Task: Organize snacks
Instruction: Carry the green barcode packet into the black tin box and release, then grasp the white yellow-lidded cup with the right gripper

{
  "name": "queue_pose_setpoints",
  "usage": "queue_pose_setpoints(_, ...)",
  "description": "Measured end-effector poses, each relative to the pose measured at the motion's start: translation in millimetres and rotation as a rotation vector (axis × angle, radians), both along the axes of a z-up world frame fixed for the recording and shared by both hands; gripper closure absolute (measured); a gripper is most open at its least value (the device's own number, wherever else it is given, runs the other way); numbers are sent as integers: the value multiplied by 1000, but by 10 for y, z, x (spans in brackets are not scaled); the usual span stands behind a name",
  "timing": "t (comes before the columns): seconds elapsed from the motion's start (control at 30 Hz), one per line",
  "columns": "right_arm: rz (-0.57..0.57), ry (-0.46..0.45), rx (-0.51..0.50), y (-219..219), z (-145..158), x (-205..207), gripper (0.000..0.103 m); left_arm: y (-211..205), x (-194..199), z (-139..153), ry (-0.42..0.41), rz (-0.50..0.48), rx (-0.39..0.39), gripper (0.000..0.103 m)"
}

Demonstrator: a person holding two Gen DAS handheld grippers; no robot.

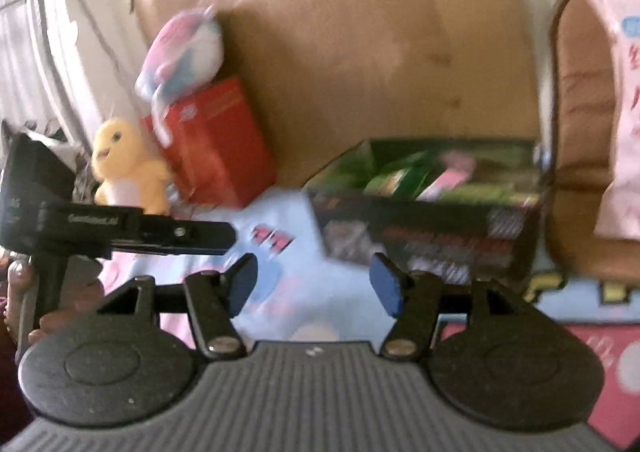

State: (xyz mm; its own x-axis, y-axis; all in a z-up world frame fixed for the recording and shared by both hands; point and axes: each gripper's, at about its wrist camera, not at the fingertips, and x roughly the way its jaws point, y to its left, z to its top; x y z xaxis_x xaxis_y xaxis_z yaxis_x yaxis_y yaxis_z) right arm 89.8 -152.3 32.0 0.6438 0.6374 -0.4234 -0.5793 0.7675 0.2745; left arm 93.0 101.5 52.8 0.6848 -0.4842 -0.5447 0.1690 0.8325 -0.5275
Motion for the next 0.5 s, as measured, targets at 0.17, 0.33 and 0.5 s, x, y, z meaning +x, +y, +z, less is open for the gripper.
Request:
queue_pose_setpoints(0.17,-34,30,-55,6,-80,-29,86,-190,-130,34,3,-41,41,48)
queue_pose_setpoints(0.33,-118,57,23,-433,-83,-215,89,-369,-182,90,-3,-82,54,48)
queue_pose_setpoints(0.5,-174,95,-7,-715,-292,-512,86,-607,-145,87,11,-124,70,48)
